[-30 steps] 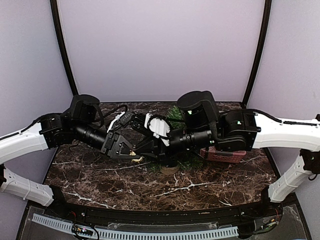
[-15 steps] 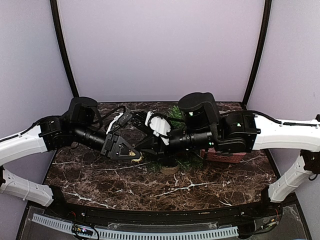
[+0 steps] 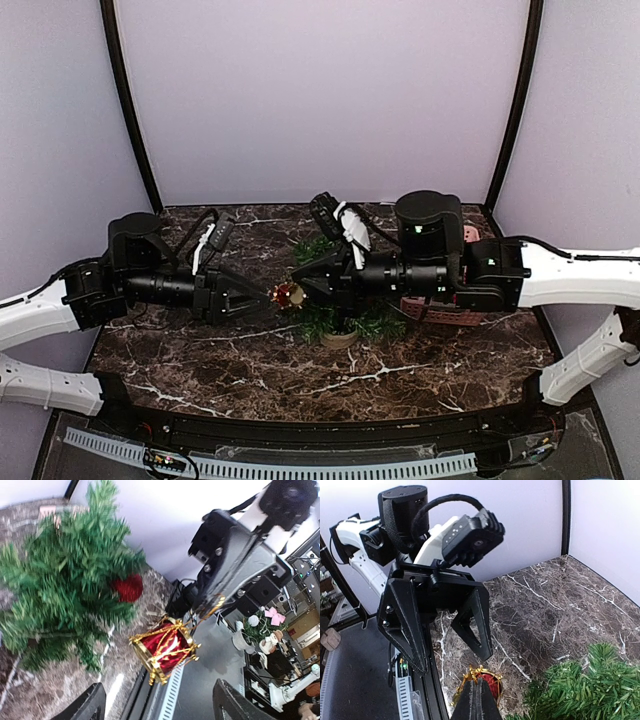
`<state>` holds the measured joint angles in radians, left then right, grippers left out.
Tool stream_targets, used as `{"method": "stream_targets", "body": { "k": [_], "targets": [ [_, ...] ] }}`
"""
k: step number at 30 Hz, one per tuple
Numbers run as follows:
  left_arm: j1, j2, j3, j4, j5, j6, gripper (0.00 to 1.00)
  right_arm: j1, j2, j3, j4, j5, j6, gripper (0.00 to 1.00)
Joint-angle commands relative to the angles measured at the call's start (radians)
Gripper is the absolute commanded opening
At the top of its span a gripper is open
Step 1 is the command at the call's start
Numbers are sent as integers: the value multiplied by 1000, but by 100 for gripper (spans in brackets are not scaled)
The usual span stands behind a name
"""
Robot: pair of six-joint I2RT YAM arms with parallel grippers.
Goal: Decorate the small christmas tree
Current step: Pass from the left arm to the right, then hang the ornament drum on the branch.
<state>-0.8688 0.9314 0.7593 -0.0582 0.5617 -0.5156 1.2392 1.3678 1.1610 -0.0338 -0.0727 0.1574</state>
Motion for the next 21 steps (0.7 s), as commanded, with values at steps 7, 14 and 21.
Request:
{"method": "stream_targets", "body": {
  "k": [7, 14, 21],
  "targets": [
    [-6, 22, 38, 265, -64, 157, 62, -24, -57, -15, 59, -48, 134, 0],
    [-8, 131, 86, 328, 23, 171, 48, -27, -72, -30, 59, -55, 157, 0],
    [-7, 155, 81, 382, 79, 135, 35, -27, -76, -34, 58, -61, 159, 0]
  ]
}}
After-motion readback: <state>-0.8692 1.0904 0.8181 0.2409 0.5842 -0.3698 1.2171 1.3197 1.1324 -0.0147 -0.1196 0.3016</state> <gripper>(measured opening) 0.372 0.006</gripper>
